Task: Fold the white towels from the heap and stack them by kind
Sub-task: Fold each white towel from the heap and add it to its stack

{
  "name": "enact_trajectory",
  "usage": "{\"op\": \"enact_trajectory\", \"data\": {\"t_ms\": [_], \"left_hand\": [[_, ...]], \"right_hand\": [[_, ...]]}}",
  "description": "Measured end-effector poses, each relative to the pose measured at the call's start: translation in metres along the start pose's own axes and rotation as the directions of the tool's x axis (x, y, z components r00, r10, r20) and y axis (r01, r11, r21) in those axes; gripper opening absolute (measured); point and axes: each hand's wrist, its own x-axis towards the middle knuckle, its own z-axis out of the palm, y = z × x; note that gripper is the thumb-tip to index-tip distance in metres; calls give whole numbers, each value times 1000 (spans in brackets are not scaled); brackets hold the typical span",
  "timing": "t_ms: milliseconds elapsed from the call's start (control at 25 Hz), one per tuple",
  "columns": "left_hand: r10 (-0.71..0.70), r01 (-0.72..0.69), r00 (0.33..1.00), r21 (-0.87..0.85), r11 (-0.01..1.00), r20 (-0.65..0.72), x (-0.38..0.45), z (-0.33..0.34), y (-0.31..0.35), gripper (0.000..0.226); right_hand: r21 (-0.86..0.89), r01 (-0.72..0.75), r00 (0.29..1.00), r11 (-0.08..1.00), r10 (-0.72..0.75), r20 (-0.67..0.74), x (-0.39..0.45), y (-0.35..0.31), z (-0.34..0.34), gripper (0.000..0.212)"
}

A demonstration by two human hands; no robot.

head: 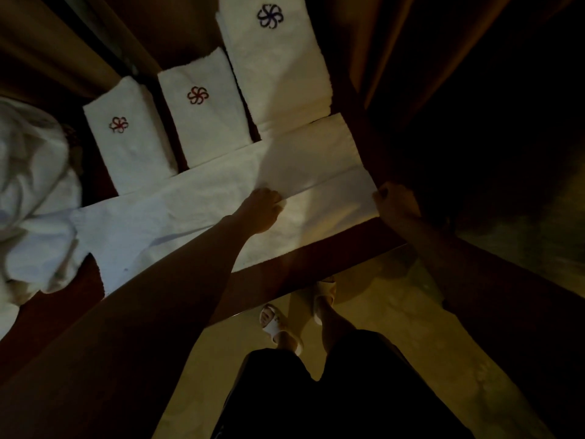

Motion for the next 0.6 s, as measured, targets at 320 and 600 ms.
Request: {"op": "enact_trajectory", "data": {"t_ms": [320,600], "left_hand": [[30,-31,999,-7,1000,-43,-5,5,-4,33],[-76,89,985,83,993,-157,-23,9,-24,37]], "right_hand": [[-112,3,1000,994,-6,-25,-2,-1,0,46],[-255,422,902,870,-431,23,-10,-45,17,36]]}}
